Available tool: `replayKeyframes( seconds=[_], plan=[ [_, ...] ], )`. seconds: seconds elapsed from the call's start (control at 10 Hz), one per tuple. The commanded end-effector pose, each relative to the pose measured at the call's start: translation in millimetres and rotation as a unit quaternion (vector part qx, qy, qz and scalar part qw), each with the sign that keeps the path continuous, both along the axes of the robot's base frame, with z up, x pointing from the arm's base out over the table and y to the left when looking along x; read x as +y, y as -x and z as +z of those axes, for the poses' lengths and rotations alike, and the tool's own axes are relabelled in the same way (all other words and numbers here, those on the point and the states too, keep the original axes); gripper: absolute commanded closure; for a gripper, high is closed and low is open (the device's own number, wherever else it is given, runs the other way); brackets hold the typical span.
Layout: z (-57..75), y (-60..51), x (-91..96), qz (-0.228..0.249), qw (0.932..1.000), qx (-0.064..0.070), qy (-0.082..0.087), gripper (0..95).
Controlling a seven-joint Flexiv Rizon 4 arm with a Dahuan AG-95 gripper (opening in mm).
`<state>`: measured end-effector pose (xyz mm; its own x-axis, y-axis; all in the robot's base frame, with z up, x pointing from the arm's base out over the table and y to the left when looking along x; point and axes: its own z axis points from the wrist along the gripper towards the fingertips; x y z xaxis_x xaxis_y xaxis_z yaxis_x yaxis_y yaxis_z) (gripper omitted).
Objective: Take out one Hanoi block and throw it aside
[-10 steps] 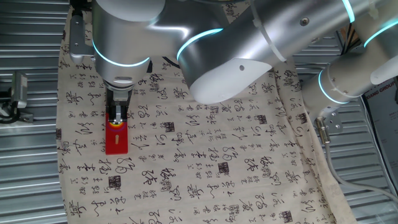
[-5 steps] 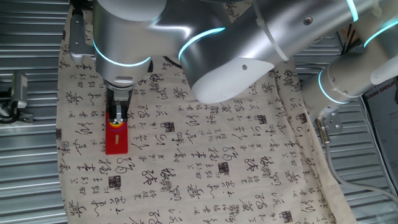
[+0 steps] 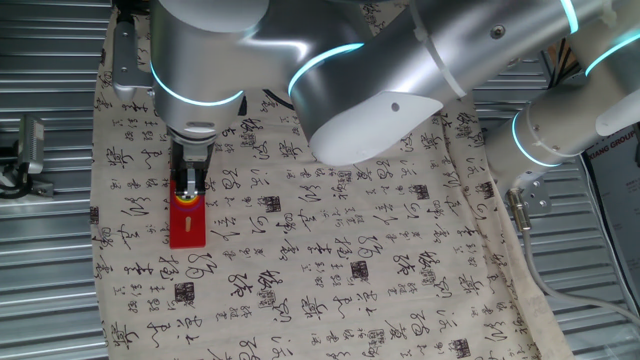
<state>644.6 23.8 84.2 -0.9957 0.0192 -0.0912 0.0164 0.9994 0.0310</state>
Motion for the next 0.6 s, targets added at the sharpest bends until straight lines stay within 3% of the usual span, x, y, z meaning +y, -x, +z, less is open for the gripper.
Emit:
replayKeyframes(
  seconds=[0.1,0.6],
  plan=[
    [0.8,0.0,0.3,0.0,1.0,0.0,0.0,95.0],
    [4.0,0.6,0.6,-0.001,1.0,0.0,-0.001,95.0]
  ],
)
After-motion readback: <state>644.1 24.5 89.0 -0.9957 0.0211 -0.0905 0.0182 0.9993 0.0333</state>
